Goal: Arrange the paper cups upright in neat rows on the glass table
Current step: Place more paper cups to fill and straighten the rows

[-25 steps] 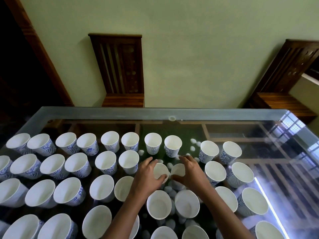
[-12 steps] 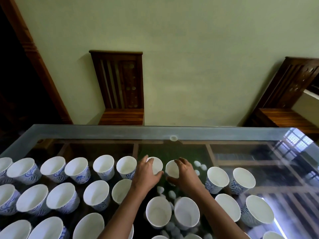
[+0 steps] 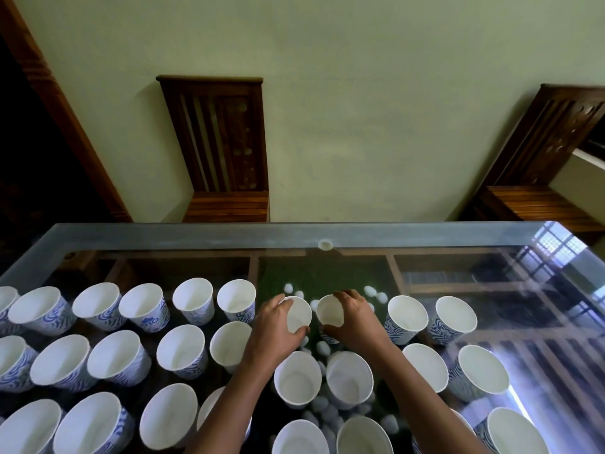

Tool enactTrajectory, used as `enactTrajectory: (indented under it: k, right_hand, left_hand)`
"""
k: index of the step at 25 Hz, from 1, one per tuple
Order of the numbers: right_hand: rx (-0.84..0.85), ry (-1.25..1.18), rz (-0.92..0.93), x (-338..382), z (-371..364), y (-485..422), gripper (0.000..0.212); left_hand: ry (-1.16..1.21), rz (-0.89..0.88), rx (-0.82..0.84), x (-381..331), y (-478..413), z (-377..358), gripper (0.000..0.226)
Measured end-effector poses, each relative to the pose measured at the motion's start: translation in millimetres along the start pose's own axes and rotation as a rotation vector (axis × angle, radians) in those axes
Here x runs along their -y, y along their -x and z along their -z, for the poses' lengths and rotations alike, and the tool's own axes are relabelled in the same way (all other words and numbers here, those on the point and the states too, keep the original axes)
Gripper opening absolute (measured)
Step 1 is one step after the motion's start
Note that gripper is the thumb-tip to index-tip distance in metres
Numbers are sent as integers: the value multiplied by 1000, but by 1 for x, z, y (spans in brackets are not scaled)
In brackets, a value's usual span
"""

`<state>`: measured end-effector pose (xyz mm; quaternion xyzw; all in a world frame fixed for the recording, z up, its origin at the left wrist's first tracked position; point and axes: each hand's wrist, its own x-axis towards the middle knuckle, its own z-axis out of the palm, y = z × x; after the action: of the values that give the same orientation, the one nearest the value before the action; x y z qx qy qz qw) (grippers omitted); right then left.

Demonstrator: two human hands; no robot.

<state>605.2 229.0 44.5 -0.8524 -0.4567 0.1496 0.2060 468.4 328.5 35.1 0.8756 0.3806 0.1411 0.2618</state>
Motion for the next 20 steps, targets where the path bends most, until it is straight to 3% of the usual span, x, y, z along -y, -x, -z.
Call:
enactTrajectory:
  k: [9, 12, 17, 20]
  right_hand:
    - [5, -18, 22, -2, 8, 15, 80]
    - [-45, -27, 14, -12, 18, 20, 71]
    - [-108, 11, -85, -58, 56, 26, 59]
    - [-89, 20, -166, -83, 72, 28, 68]
  left_hand:
    - [-25, -14, 45, -8, 14, 4, 66]
    - [-38, -50, 14, -15, 11, 3, 65]
    - [-28, -121, 66, -45, 2, -17, 64]
    - [-42, -119, 84, -60, -1, -31, 64]
